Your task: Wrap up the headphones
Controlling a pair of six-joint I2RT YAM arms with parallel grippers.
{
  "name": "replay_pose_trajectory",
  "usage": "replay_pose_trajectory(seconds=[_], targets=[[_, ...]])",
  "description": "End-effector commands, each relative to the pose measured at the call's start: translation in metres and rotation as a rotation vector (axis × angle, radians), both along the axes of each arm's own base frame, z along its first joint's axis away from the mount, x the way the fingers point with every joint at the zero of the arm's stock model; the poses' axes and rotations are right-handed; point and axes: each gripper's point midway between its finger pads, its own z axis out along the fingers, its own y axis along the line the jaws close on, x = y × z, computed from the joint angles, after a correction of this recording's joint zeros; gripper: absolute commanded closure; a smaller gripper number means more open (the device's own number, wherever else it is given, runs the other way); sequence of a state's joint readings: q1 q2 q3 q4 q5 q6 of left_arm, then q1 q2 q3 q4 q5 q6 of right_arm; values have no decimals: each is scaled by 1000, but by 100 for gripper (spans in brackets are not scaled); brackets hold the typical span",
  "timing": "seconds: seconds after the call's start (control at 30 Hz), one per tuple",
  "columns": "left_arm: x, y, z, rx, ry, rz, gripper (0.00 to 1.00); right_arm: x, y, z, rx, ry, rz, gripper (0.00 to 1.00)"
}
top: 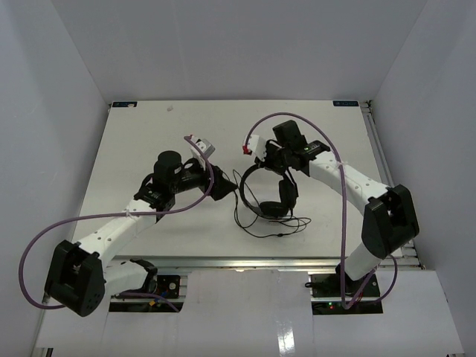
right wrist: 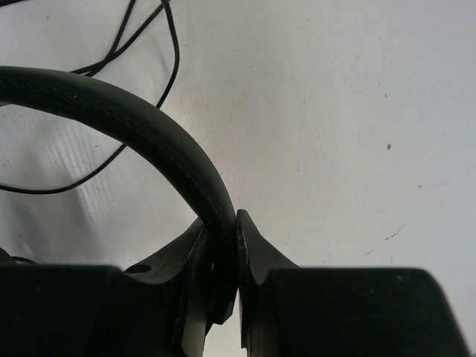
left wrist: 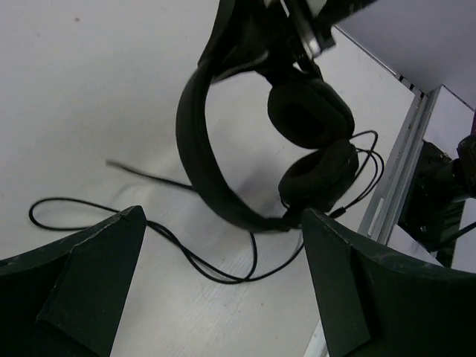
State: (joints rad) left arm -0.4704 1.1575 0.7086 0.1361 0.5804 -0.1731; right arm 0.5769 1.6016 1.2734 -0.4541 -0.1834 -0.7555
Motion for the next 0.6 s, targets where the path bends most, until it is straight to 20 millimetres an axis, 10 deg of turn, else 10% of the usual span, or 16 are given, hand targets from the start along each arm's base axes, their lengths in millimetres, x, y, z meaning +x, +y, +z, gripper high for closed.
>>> replay_pose_trajectory(seconds=[0.0, 0.57], targets=[[24, -7, 32, 31, -178, 71, 5, -3, 19, 30, -57, -96, 12, 90], [26, -25, 18, -62, -244, 56, 15, 1, 10, 83, 0, -209, -104, 91]])
